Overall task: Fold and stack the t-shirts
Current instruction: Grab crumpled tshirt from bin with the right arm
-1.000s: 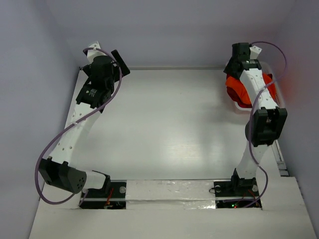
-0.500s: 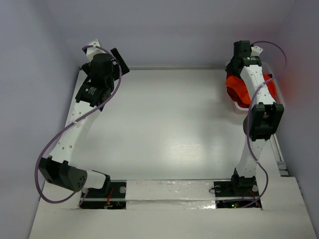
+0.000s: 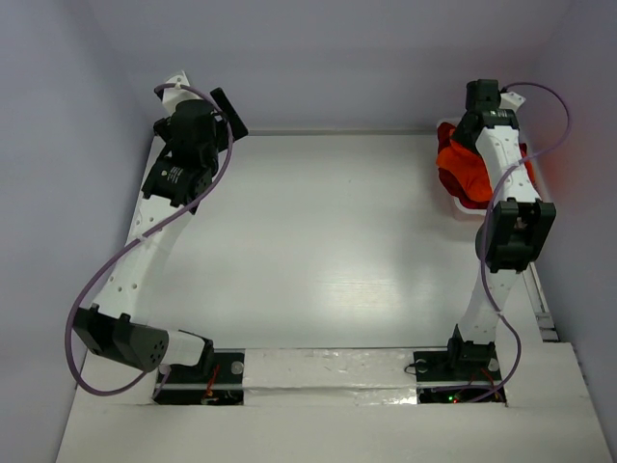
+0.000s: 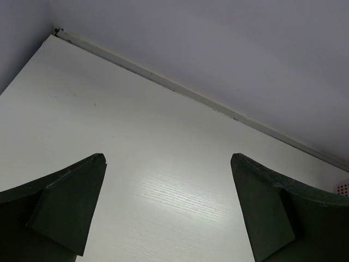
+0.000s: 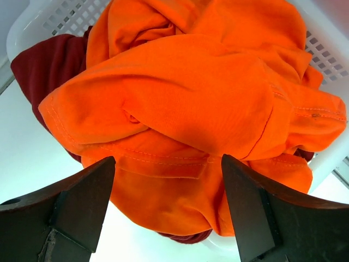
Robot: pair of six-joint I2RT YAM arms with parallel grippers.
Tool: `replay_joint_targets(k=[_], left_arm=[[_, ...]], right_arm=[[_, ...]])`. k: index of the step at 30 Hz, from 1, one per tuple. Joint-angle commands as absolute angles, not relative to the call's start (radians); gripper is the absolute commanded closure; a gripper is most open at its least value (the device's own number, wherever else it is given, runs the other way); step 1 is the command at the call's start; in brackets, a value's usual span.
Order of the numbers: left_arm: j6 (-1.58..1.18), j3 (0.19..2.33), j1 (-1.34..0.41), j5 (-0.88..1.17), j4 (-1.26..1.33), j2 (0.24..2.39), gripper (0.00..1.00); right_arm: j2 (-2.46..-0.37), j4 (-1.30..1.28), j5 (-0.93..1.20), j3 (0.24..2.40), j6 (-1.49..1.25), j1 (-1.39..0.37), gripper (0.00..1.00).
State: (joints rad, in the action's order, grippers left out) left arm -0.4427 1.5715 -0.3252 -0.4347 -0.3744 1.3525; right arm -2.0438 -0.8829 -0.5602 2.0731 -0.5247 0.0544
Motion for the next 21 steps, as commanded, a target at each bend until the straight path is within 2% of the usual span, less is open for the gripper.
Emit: replay_joint_targets(k=[1,14,21], left_arm=[[-0.426,1.615,-0.325,-0.451,-0.368,1.322,0.01],[-0.420,1.641,-0.325,-0.468,-0.379,1.313,0.01],[-0.408,1.608,-0.325,-0.489,-0.365,1.287,0.01]], right_arm=[[-2.057,-0.876,-0.557,2.114,-0.511,0.061,0.16],[-2.083,-0.893,-0.463,2.141,-0.564,0.081,0.18],[-2.059,-0.885,-0.505,2.117,-0.586,0.091,0.24]])
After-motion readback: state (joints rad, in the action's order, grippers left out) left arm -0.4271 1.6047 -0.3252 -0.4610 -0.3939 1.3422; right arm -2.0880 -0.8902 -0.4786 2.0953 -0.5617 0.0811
